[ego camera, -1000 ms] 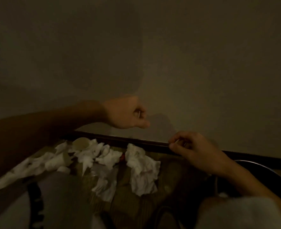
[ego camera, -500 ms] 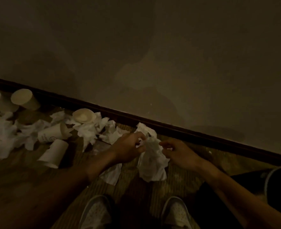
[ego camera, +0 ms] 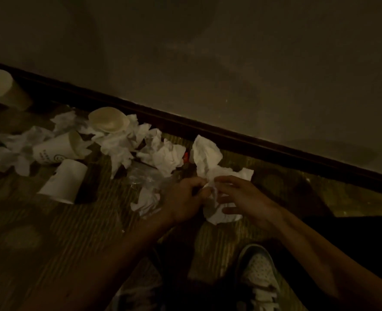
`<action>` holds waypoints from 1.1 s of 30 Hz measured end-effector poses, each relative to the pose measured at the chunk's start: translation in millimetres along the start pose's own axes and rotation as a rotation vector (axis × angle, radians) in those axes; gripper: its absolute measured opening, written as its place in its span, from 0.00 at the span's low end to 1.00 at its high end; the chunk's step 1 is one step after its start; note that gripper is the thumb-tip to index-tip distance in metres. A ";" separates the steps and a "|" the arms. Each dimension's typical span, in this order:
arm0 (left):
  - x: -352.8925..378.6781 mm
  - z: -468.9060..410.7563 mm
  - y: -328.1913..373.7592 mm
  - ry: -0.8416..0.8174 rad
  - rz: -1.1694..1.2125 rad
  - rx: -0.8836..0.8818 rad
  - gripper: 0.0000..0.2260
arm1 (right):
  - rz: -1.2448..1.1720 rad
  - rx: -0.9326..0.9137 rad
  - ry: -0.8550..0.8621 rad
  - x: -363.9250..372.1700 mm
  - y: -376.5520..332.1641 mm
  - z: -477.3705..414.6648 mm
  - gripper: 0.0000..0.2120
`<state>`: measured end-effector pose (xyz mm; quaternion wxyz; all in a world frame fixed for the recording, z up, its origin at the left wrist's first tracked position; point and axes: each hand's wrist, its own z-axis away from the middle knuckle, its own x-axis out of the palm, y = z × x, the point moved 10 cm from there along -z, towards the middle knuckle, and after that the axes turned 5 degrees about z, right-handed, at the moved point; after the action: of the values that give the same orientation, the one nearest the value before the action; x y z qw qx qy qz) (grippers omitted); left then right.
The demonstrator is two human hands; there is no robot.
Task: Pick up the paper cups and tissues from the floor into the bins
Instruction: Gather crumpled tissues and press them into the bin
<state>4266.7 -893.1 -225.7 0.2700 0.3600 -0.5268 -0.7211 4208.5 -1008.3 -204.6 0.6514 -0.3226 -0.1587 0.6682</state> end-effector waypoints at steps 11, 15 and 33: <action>-35.7 75.9 -4.0 0.331 0.329 -0.075 0.13 | -0.150 -0.151 -0.123 50.2 16.7 18.1 0.04; -20.2 69.7 33.5 0.203 0.439 0.089 0.20 | -0.505 -0.119 -0.385 75.5 10.1 33.8 0.13; 26.5 63.1 36.6 0.139 -0.153 0.067 0.16 | -0.750 0.308 -0.173 57.5 71.4 19.8 0.18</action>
<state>4200.5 -888.7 -185.3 0.2377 0.4573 -0.5016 -0.6948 4144.3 -955.5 -247.9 0.8746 -0.0837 -0.2175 0.4251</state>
